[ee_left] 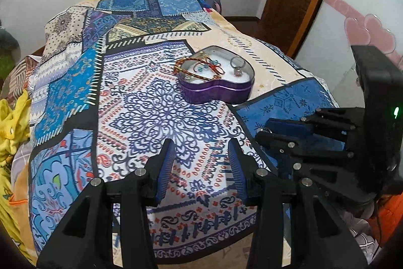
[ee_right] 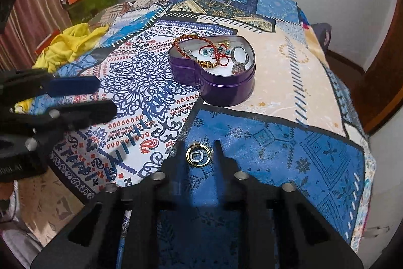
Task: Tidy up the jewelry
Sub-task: 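Lower the right tool onto the small gold ring and close its fingers, then grasp a small silver ring with the left tool while the right tool lifts the gold ring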
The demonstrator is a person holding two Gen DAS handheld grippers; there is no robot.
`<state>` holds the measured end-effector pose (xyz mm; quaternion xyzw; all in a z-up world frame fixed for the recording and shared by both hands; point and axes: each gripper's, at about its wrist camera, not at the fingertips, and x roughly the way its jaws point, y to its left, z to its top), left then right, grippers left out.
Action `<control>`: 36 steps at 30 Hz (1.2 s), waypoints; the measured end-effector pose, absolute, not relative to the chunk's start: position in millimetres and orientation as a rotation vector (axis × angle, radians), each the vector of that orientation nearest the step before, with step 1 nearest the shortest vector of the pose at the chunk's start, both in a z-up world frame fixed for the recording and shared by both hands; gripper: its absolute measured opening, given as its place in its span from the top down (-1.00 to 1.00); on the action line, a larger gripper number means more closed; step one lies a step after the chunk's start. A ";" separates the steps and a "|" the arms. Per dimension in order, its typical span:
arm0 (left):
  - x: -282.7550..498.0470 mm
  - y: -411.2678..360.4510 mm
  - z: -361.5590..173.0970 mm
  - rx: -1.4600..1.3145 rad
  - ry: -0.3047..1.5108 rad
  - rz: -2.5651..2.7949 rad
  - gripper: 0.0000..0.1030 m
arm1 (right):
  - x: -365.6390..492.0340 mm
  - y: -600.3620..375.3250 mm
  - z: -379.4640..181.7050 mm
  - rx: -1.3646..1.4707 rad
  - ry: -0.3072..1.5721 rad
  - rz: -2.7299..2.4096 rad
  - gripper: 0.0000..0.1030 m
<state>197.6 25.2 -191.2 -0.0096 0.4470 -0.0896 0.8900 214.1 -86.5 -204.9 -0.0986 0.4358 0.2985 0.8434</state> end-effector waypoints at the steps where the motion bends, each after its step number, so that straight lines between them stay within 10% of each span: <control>1: 198.7 23.1 -192.5 -0.016 0.933 -0.194 0.17 | 215.0 -88.3 -203.4 -0.188 0.925 0.640 0.67; 36: 224.2 -47.9 -216.2 0.062 1.006 -0.343 0.84 | 216.2 -144.2 -169.1 -0.056 0.828 0.554 0.67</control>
